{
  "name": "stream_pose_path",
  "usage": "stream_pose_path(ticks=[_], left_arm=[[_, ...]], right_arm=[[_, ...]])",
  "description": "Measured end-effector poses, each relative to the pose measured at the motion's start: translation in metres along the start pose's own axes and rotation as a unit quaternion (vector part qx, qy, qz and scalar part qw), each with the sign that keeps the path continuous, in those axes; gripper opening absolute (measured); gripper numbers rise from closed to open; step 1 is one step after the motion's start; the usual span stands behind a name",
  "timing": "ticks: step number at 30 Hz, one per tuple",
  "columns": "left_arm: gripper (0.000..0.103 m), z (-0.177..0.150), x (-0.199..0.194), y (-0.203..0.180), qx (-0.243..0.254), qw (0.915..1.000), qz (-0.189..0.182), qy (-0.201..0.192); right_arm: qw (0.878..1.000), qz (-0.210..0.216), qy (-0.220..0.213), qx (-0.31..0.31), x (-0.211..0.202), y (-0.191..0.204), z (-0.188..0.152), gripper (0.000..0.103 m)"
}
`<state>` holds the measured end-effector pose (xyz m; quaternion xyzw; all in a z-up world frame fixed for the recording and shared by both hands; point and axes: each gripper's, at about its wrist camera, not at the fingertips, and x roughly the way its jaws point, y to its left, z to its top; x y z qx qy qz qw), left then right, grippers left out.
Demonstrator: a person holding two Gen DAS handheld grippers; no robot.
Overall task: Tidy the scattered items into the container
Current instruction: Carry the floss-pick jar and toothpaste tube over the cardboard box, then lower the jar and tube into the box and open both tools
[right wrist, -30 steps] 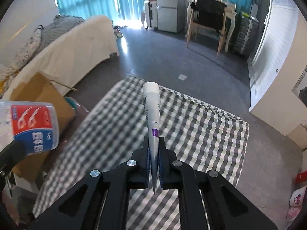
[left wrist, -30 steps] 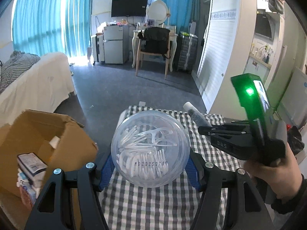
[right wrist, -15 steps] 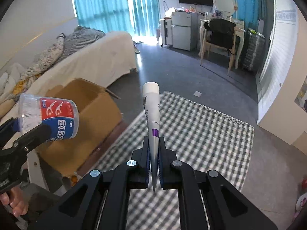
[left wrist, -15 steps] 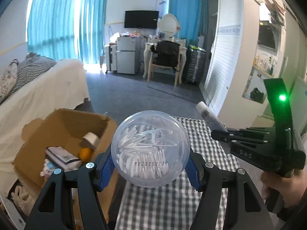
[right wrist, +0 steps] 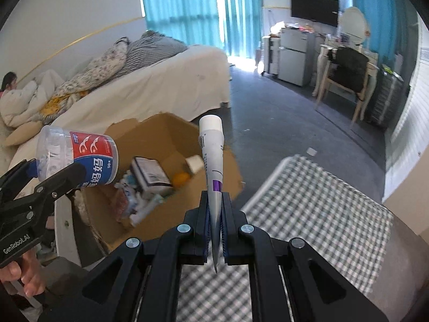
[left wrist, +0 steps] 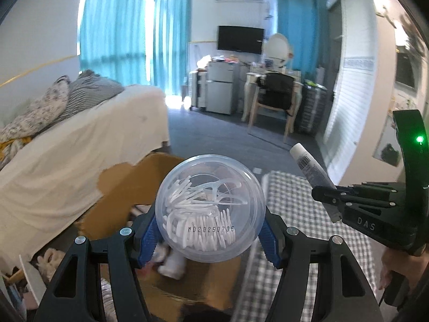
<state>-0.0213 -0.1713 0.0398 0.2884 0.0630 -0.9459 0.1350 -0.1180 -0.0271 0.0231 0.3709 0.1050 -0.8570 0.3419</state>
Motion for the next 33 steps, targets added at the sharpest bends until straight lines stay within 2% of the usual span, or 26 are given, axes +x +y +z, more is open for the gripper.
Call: stream_pose_path(ticks=[7,13,22,28,29,30,31,32,33], left_arm=[[0.066,-0.002,0.018,0.056,-0.022,0.9991,0.036,0.01],[0.066,-0.006,0.042,0.093,-0.034,0.9976,0.054,0.027],[0.066,-0.011,0.076,0.111,-0.039,0.9965,0.055,0.05],[0.066,-0.015,0.082,0.112,-0.036,0.9962,0.057,0.055],[0.066,-0.014,0.082,0.113,-0.036,0.9962,0.057,0.055],[0.066,-0.015,0.083,0.114,-0.036,0.9962,0.057,0.055],[0.066,-0.015,0.083,0.115,-0.036,0.9961,0.057,0.056],[0.066,-0.014,0.083,0.115,-0.036,0.9961,0.057,0.056],[0.066,-0.014,0.083,0.116,-0.036,0.9961,0.057,0.056]], right_arm=[[0.999,0.022,0.022,-0.022,0.048,0.043,0.017,0.007],[0.998,0.031,0.046,-0.029,0.087,0.061,0.027,0.007],[0.994,0.036,0.092,-0.039,0.145,0.075,0.02,0.007],[0.994,0.021,0.1,-0.033,0.158,0.076,0.02,0.009],[0.995,0.023,0.097,-0.028,0.159,0.077,0.022,0.016],[0.995,0.021,0.095,-0.024,0.158,0.076,0.022,0.037],[0.995,0.018,0.092,-0.021,0.158,0.077,0.023,0.052],[0.996,0.014,0.087,-0.02,0.156,0.077,0.024,0.078],[0.997,0.01,0.078,-0.02,0.154,0.077,0.025,0.083]])
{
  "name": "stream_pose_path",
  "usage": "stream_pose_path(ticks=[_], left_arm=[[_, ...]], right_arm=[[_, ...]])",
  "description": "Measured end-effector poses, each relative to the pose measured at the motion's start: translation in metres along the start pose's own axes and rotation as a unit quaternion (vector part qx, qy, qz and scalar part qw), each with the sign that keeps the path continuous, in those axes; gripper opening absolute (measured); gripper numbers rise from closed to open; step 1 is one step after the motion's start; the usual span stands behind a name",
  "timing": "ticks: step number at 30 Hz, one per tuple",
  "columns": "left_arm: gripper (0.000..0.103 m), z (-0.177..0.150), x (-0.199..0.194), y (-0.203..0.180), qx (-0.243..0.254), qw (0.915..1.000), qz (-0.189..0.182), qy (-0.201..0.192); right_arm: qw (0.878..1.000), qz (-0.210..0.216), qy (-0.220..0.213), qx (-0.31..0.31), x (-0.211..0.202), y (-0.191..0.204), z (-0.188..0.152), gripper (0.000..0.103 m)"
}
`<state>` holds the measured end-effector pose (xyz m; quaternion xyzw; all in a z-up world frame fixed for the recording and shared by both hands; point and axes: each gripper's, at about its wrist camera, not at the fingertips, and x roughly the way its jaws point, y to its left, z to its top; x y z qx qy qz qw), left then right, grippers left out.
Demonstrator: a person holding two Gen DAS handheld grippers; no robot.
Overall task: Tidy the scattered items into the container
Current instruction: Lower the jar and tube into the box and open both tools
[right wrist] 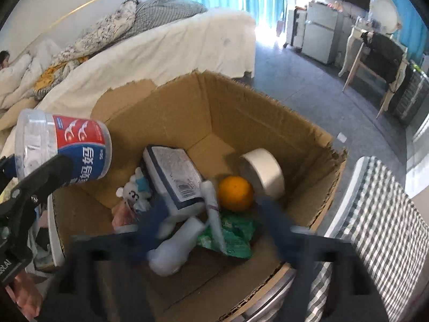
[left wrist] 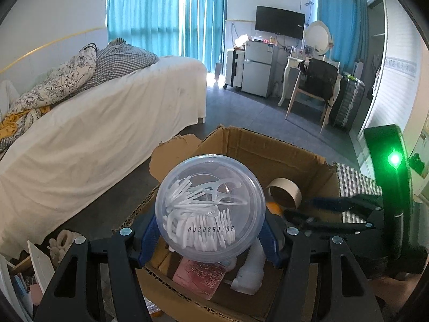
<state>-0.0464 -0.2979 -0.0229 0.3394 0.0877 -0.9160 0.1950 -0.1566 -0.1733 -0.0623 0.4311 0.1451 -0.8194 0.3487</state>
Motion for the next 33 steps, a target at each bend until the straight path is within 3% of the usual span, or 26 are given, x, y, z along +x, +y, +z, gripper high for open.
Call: stream_pose_path(ticks=[15,17,19,33], left_arm=[[0.066,-0.002,0.003,-0.012,0.011,0.9999,-0.007,0.003],[0.07,-0.001,0.002,-0.014,0.013,0.9999,-0.007,-0.002],[0.089,0.0,0.0,-0.017,0.017,0.9998,-0.007,-0.007],[0.097,0.005,-0.005,-0.028,0.022,0.9996,-0.007,-0.016]], right_arm=[[0.999,-0.028,-0.037,0.021,-0.04,-0.024,-0.006,0.083],[0.999,-0.027,-0.034,0.022,-0.04,-0.027,-0.007,0.083],[0.999,-0.029,-0.035,0.025,-0.041,-0.03,-0.009,0.083],[0.997,-0.028,-0.051,0.044,-0.057,-0.045,-0.021,0.083]])
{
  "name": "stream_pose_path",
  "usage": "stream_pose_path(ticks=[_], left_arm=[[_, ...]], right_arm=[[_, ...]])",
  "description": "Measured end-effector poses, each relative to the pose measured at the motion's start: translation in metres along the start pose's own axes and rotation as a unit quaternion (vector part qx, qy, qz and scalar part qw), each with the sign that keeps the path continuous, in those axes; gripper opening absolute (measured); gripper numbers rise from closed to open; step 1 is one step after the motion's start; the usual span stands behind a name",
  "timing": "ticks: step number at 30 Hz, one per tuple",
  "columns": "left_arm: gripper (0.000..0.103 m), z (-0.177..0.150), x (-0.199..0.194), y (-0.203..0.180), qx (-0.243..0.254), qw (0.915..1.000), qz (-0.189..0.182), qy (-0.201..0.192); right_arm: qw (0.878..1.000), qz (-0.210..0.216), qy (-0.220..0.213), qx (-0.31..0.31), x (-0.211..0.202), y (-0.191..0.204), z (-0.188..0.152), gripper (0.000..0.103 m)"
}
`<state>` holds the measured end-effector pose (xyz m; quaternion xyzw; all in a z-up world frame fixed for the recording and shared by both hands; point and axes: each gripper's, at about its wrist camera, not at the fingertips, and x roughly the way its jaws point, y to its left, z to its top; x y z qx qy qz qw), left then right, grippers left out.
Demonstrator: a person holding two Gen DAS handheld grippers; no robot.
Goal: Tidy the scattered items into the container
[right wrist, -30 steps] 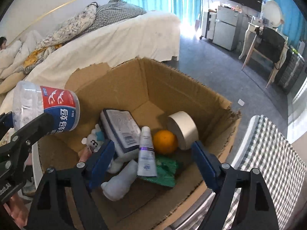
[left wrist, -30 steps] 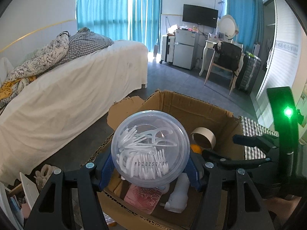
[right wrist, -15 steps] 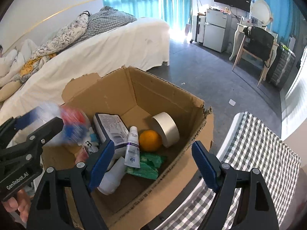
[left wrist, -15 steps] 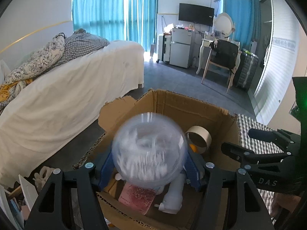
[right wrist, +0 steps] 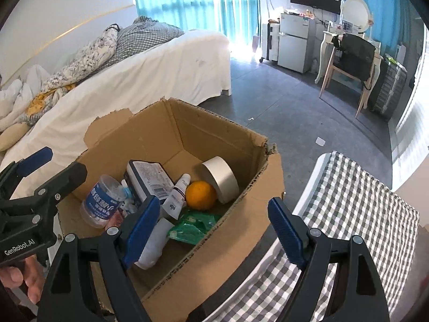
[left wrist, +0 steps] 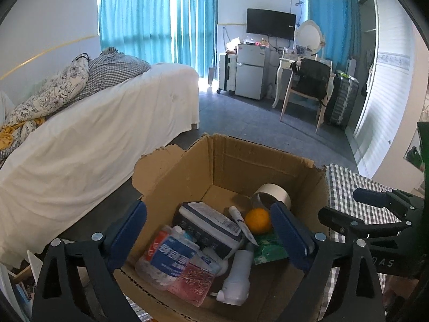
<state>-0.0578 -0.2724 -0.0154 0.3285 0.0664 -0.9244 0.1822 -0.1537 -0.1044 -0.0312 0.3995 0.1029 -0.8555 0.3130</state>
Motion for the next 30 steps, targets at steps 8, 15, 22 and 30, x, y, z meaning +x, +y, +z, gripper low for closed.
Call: stream_pose_path(ticks=[8,15,22,30], left_arm=[[0.103,0.001,-0.017,-0.023,0.01,0.9999,-0.002,-0.007],[0.103,0.001,-0.034,-0.05,0.022,0.9995,-0.015,-0.015],[0.103,0.001,-0.054,-0.098,0.042,0.9976,-0.047,-0.027],[0.103,-0.008,-0.08,-0.164,0.076,0.9925,-0.088,-0.038]], right_arm=[[1.0,-0.016,-0.021,0.017,-0.03,-0.016,-0.008,0.089],[0.996,-0.07,-0.034,0.033,-0.063,-0.036,-0.02,0.103],[0.989,-0.111,-0.05,0.078,-0.113,-0.075,-0.047,0.103],[0.978,-0.154,-0.061,0.127,-0.169,-0.124,-0.086,0.103]])
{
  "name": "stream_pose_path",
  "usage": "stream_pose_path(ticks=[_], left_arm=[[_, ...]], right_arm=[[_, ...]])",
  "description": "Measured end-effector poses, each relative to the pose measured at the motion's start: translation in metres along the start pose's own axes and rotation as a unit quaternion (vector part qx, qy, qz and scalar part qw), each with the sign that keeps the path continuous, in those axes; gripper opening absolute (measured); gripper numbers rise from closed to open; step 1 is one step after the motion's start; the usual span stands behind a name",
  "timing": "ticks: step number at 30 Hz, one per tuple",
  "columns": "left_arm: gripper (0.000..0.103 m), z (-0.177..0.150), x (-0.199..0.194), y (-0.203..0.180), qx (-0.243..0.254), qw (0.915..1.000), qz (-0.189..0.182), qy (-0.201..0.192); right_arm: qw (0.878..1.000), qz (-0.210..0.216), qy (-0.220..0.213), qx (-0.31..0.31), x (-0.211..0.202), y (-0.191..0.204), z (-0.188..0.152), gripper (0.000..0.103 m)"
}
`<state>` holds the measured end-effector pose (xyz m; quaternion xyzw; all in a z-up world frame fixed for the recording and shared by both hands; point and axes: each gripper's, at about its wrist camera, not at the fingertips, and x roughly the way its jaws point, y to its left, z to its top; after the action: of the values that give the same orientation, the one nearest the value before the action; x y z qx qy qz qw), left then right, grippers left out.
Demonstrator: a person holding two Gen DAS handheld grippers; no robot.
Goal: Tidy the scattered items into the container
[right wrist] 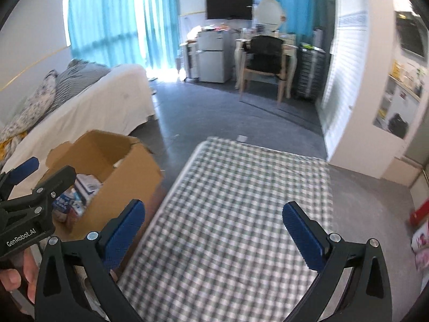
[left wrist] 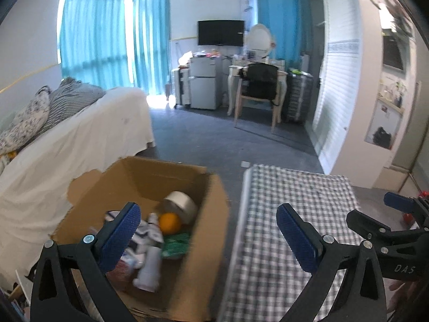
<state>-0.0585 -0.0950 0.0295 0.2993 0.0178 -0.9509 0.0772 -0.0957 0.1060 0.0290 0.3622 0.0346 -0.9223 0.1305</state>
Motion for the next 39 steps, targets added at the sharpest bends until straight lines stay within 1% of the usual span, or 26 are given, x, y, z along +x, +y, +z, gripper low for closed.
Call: stream_pose_path(ticks=[6,13,18,20,22,28,39], left_arm=[[0.103,-0.002,-0.008,-0.048,0.024,0.9992,-0.033,-0.001],[0.103,-0.01,-0.021,-0.095,0.053,0.9968,-0.061,-0.001],[0.103,-0.014,-0.029,-0.115,0.062,0.9949,-0.08,0.001],[0.103,-0.017,-0.031,-0.119,0.068,0.9945,-0.079,0.0],[0.103,-0.018,-0.031,-0.125,0.074,0.9947,-0.071,-0.001],[0.103,-0.024,-0.037,-0.131,0.069,0.9951,-0.071,-0.002],[0.103,-0.023,-0.04,-0.108,0.056,0.9965,-0.063,-0.003]], right_arm=[[0.998,-0.042,-0.009,0.044,-0.032,-0.056,-0.019,0.103],[0.993,-0.091,-0.02,0.066,-0.058,-0.093,-0.041,0.103],[0.991,-0.101,-0.022,0.09,-0.077,-0.113,-0.058,0.103],[0.99,-0.103,-0.024,0.096,-0.08,-0.119,-0.059,0.103],[0.989,-0.104,-0.024,0.099,-0.081,-0.122,-0.057,0.103],[0.99,-0.1,-0.027,0.091,-0.084,-0.117,-0.057,0.103],[0.993,-0.087,-0.025,0.074,-0.077,-0.099,-0.057,0.103]])
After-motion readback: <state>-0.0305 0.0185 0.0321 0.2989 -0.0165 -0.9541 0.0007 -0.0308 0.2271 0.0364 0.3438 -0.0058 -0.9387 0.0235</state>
